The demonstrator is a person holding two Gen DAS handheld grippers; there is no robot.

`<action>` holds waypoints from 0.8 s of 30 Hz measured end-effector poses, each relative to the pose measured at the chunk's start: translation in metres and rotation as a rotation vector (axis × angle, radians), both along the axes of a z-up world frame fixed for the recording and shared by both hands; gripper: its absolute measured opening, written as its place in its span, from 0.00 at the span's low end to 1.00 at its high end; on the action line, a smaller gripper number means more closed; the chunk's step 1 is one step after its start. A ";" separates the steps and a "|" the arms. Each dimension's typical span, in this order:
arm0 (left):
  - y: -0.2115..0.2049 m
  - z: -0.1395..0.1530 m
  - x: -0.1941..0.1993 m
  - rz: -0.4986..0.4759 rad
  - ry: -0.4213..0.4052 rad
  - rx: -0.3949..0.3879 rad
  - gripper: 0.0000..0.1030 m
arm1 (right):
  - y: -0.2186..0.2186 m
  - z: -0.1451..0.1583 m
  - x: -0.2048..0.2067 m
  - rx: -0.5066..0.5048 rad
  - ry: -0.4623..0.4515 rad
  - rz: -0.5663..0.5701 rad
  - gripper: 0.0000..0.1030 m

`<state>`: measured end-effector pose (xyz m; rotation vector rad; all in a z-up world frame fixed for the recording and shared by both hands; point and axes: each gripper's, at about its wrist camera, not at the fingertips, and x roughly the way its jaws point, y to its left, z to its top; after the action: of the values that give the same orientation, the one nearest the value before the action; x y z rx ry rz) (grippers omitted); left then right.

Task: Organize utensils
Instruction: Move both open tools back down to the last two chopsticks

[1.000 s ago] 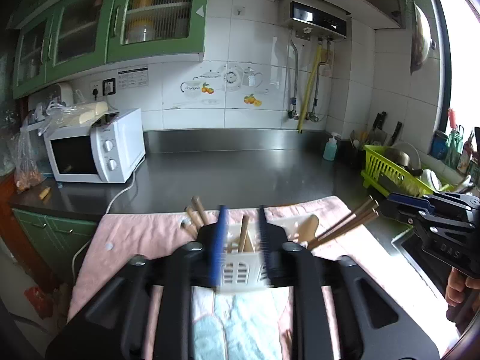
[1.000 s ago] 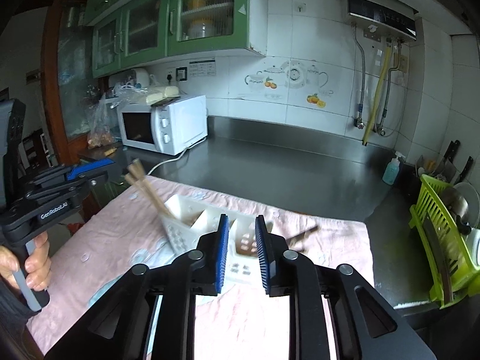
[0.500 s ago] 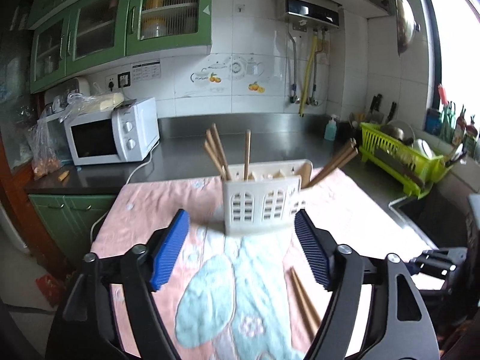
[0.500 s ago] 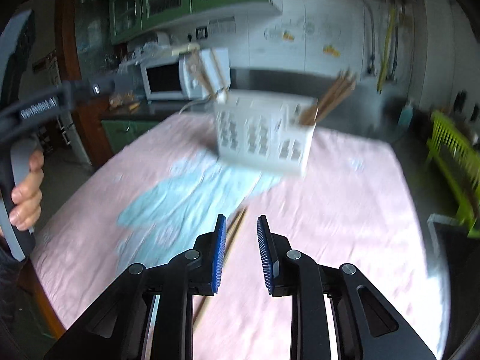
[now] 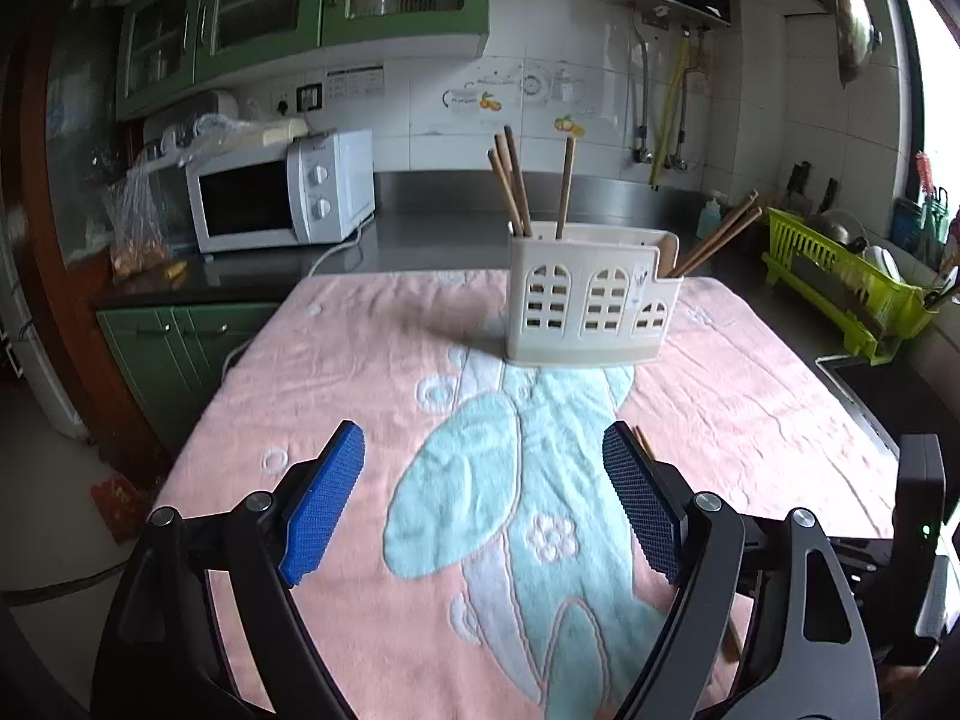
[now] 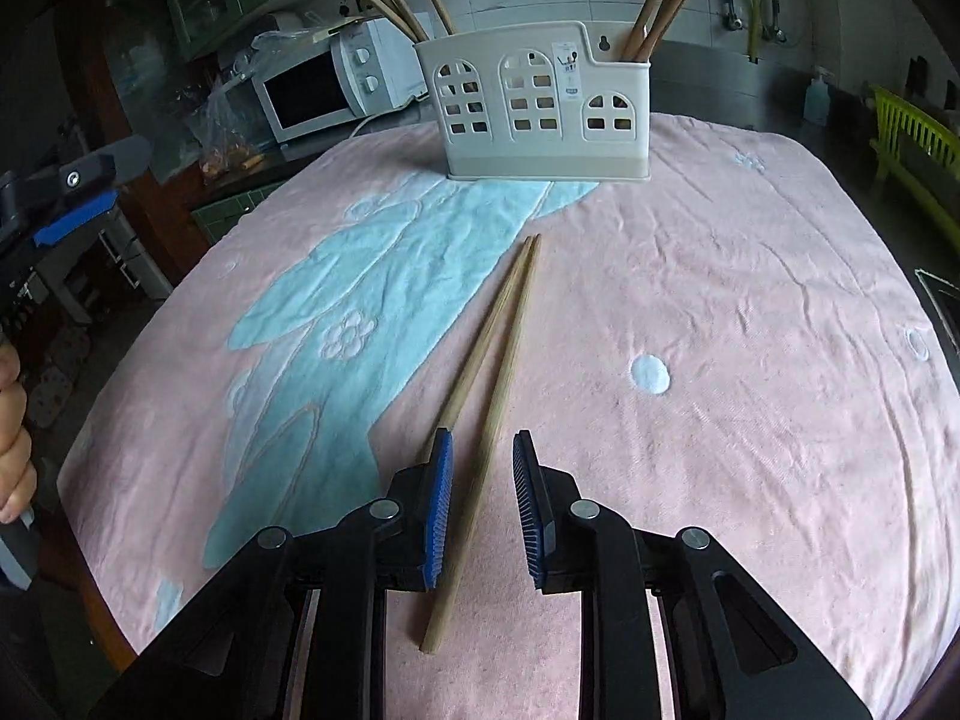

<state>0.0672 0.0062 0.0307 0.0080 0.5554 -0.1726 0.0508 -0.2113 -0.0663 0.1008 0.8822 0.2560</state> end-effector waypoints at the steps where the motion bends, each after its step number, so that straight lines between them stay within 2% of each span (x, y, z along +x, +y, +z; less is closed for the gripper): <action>1: 0.001 -0.003 -0.001 0.003 0.008 -0.003 0.79 | 0.001 -0.002 0.001 -0.001 0.004 -0.002 0.19; 8: 0.002 -0.020 -0.003 0.008 0.048 -0.015 0.79 | 0.008 -0.015 0.001 -0.010 0.037 -0.017 0.13; 16: -0.008 -0.034 -0.007 -0.015 0.078 -0.020 0.79 | 0.011 -0.017 0.002 -0.039 0.020 -0.031 0.09; 24: -0.031 -0.059 -0.016 -0.069 0.149 -0.024 0.77 | -0.021 -0.013 -0.005 -0.005 0.013 -0.087 0.07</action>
<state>0.0516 -0.0253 -0.0286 -0.0090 0.7023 -0.2487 0.0459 -0.2321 -0.0797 0.1359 0.8895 0.1723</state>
